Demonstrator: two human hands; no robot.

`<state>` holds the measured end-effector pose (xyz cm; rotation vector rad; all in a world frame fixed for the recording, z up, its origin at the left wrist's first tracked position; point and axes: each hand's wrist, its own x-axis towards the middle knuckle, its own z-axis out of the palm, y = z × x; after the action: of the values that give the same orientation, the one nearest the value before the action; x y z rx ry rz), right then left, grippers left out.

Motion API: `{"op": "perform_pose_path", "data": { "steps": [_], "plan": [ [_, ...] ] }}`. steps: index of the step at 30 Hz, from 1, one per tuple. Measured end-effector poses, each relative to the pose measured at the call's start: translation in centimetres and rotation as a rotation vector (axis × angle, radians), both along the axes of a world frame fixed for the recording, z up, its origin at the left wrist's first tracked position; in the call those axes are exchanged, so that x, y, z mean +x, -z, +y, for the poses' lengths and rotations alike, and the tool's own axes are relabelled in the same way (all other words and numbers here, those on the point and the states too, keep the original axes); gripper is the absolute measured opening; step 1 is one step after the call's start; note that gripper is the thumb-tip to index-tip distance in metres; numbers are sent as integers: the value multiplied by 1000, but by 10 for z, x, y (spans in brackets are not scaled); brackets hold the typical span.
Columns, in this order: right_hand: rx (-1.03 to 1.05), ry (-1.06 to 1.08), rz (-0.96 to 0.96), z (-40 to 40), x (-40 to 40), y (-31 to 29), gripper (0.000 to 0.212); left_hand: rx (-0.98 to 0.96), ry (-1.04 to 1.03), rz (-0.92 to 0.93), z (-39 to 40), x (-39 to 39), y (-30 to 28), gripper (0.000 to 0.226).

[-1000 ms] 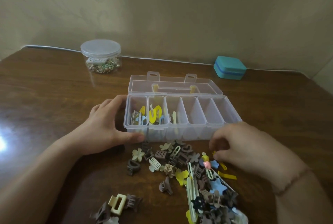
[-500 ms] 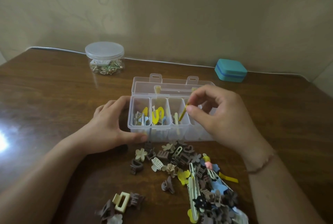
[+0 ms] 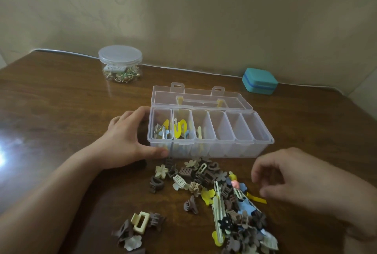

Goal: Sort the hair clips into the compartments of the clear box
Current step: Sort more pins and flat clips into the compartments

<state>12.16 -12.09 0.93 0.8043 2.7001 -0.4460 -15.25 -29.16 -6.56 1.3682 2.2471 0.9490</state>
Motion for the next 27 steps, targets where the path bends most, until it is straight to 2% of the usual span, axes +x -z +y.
{"op": "perform_pose_path", "data": {
  "steps": [3, 7, 11, 13, 16, 18, 21, 25, 27],
  "plan": [
    [140, -22, -78, -13, -4, 7, 13, 8, 14, 18, 1, 1, -1, 96],
    [167, -29, -22, -20, -9, 15, 6, 8, -1, 0, -1, 3, -4, 97],
    [157, -39, 21, -14, -4, 6, 10, -13, -13, -18, -2, 3, -4, 100],
    [79, -43, 179, -13, -8, -8, 12, -16, -9, -16, -2, 2, -3, 102],
    [-39, -19, 607, -19, -38, -26, 7, -14, -4, -11, -1, 2, -4, 103],
    [-63, 6, 773, -19, -67, -26, 7, -14, -2, -12, -2, 3, -4, 103],
    [-32, 29, 734, -13, -94, -9, 6, -9, 4, 0, -2, 2, -3, 103],
    [95, 88, 711, -12, -67, -8, 7, -11, 8, 1, -2, 1, -2, 103],
    [73, 74, 545, -18, -41, -7, 6, -12, 12, 17, -1, 0, 0, 103]
  ]
}}
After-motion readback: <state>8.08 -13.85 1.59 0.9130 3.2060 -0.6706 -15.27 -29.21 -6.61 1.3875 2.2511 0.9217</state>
